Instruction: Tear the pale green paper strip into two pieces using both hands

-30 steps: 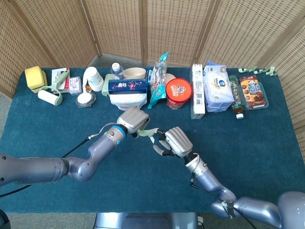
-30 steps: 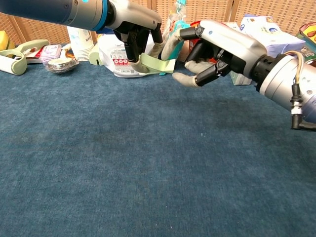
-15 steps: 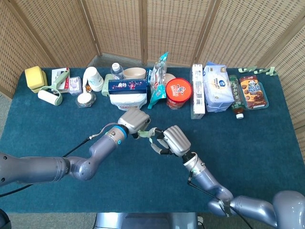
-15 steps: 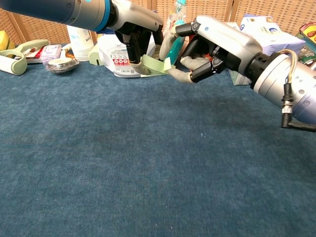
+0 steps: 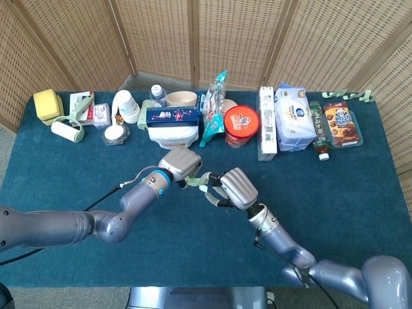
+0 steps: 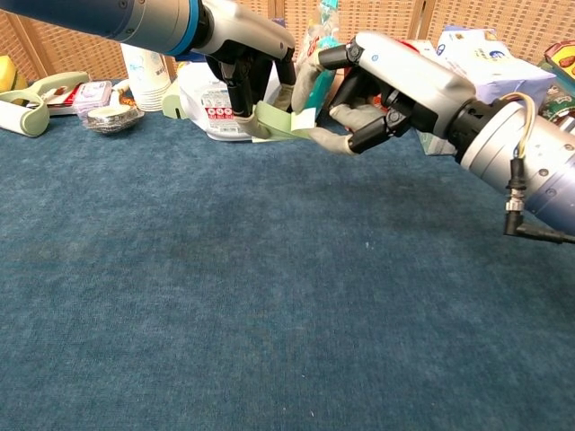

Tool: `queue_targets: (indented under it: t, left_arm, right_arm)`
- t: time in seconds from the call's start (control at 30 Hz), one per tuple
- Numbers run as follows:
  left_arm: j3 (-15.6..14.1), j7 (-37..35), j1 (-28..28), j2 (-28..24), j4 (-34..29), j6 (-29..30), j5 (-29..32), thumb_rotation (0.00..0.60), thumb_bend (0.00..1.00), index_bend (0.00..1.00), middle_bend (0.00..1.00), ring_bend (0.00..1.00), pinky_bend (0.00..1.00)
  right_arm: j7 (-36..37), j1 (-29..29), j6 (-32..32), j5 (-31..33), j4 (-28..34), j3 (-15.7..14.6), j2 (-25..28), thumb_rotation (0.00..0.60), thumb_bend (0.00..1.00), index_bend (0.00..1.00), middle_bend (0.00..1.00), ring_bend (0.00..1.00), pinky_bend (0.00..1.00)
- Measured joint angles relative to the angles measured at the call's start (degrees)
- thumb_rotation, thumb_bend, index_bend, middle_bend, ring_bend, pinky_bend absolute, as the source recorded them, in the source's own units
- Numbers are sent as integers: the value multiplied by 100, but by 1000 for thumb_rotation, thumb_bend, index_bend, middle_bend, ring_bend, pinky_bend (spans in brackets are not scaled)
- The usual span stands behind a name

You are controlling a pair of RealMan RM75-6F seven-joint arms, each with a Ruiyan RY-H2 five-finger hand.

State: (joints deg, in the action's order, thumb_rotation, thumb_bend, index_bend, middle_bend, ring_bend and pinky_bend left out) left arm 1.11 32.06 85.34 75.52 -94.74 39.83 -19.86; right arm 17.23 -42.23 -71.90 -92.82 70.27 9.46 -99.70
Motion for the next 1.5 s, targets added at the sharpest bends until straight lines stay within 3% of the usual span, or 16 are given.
queue_targets:
  t: [0.47, 0.87, 1.5]
  left_arm:
    - [-64, -103, 110, -14, 3, -89, 79, 600, 374, 583, 1000, 1000, 1000]
    - [-146, -188, 146, -96, -39, -137, 53, 600, 374, 583, 1000, 1000, 1000]
    - [-205, -272, 335, -137, 24, -267, 180, 600, 374, 583, 1000, 1000, 1000]
  right_arm:
    - [67, -68, -104, -108, -146, -73, 35, 600, 394, 461, 1000, 939, 822]
    - [31, -13, -229, -121, -342, -140, 96, 600, 393, 385, 1000, 936, 815]
    - [71, 53, -378, -124, -585, -215, 33, 600, 393, 388, 1000, 936, 815]
